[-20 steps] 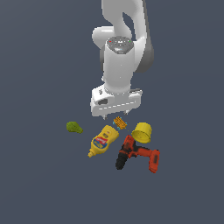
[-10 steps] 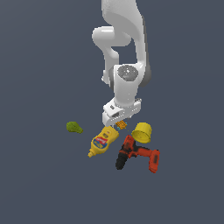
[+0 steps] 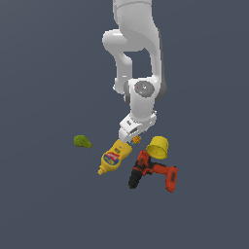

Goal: Pick up a designated object from a clutter of objects.

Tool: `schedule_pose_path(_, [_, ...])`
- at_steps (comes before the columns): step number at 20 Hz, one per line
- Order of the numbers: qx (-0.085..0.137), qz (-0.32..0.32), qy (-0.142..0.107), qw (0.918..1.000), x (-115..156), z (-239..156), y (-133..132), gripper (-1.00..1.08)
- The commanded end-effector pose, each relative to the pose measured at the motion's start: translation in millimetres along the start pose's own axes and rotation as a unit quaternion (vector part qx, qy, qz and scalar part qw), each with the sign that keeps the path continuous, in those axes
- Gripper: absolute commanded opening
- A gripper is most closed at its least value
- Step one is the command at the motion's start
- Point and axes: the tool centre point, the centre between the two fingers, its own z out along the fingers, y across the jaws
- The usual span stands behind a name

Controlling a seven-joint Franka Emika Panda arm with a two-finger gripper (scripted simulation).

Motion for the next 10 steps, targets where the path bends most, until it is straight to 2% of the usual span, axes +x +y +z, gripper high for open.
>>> schedule_pose_path(1, [0.000, -0.005, 0.000, 1.0000, -1, 3, -2, 1.00])
schedule_pose_path(10, [0.000, -0.004, 0.000, 1.0000, -1, 15, -2, 1.00])
